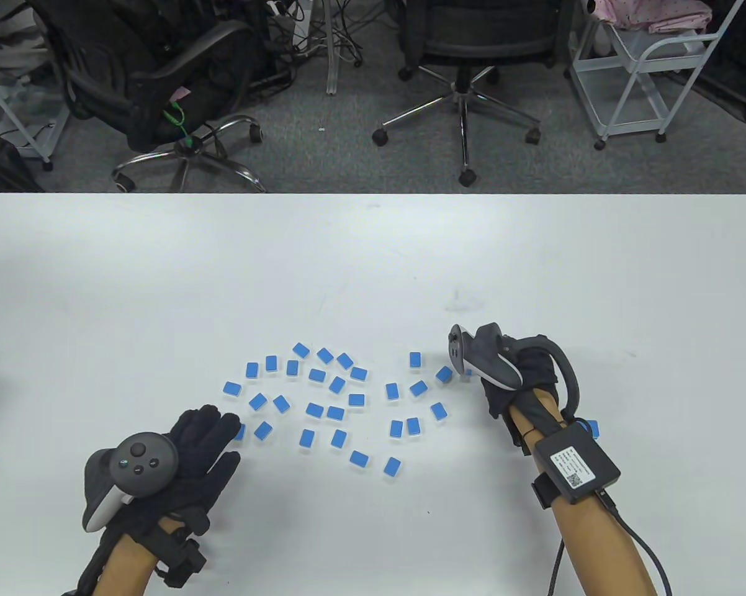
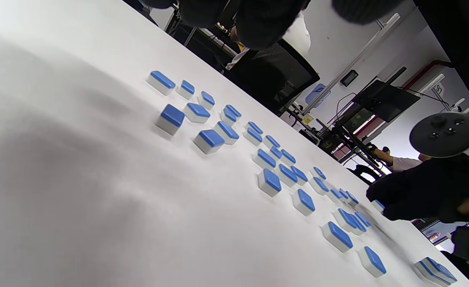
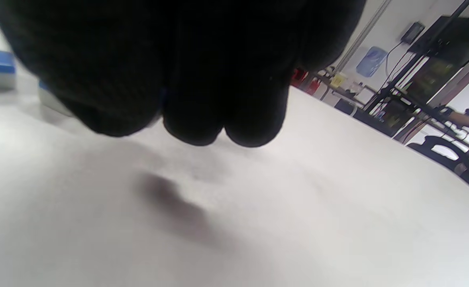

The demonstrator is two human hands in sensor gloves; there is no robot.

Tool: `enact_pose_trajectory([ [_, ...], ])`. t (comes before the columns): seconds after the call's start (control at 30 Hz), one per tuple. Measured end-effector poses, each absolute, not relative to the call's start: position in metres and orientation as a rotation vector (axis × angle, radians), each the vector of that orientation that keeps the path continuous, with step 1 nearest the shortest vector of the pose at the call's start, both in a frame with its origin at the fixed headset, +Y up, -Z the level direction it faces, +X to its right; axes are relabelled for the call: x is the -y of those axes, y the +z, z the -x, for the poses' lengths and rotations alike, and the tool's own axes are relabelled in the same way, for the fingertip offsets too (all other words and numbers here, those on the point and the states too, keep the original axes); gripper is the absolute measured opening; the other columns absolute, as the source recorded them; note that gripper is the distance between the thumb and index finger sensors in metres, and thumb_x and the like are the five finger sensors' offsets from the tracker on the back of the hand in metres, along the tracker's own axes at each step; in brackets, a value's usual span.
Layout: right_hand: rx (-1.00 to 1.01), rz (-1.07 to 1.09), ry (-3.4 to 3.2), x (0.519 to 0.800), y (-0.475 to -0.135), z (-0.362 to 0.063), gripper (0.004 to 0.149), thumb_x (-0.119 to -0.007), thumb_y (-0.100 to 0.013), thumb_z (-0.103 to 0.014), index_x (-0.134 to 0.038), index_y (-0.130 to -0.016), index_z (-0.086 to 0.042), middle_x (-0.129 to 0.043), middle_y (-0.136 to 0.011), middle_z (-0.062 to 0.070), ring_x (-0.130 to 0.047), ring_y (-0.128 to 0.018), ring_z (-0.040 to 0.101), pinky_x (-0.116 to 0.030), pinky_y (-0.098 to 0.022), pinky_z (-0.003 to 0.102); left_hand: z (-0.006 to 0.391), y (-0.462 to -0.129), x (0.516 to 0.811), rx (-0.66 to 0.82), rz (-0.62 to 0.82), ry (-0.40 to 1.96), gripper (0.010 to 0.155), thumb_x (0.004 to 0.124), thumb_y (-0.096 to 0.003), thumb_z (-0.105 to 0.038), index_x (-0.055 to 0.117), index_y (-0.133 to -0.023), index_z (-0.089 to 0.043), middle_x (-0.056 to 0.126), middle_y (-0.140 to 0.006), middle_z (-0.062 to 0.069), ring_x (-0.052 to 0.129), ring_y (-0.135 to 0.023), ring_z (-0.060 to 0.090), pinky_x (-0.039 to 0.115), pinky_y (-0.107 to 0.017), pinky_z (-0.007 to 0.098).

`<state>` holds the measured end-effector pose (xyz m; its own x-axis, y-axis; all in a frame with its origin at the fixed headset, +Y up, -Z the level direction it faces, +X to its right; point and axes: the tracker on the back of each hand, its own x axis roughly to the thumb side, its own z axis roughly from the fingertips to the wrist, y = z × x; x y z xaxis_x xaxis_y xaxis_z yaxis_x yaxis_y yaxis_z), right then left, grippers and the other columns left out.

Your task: Build mahjong tile wall

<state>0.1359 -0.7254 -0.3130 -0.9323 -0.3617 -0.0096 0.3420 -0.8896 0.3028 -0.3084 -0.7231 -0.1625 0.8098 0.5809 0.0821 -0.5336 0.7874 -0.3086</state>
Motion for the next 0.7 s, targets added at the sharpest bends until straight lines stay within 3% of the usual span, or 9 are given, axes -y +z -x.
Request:
enact_pose_trajectory([
  [0.07, 0.486, -0.076, -2.748, 0.726, -0.318, -0.138, 0.056, -0.096, -0.03, -0.039, -0.081, -0.082, -0.026, -0.101, -0.072, -0.005, -0.101, -0.071, 0.023, -0.059, -0.077, 0.056, 0.307, -0.165, 0.727, 0.173, 0.302, 0.623, 0.069, 0.053, -0.05, -0.062, 0.047, -0.113, -0.033, 0.029, -0.122, 0.003, 0.023, -0.112, 0.035, 0.022, -0.076, 0.067],
  [0.43, 0.436, -0.059, -2.746, 0.744, -0.312, -0.144, 0.055, -0.096, -0.03, -0.039, -0.082, -0.081, -0.027, -0.102, -0.071, -0.007, -0.101, -0.072, 0.021, -0.061, -0.076, 0.055, 0.314, -0.164, 0.721, 0.15, 0.26, 0.619, 0.07, 0.054, -0.0499, -0.062, 0.047, -0.113, -0.033, 0.029, -0.122, 0.003, 0.023, -0.113, 0.035, 0.022, -0.076, 0.067],
  [0.7, 0.423, -0.017, -2.773, 0.731, -0.314, -0.129, 0.069, -0.093, -0.029, -0.044, -0.068, -0.092, -0.029, -0.09, -0.089, -0.004, -0.089, -0.087, 0.025, -0.054, -0.078, 0.06, 0.317, -0.167, 0.72, 0.147, 0.264, 0.627, 0.069, 0.054, -0.05, -0.062, 0.047, -0.113, -0.034, 0.028, -0.122, 0.003, 0.022, -0.113, 0.035, 0.022, -0.076, 0.067],
])
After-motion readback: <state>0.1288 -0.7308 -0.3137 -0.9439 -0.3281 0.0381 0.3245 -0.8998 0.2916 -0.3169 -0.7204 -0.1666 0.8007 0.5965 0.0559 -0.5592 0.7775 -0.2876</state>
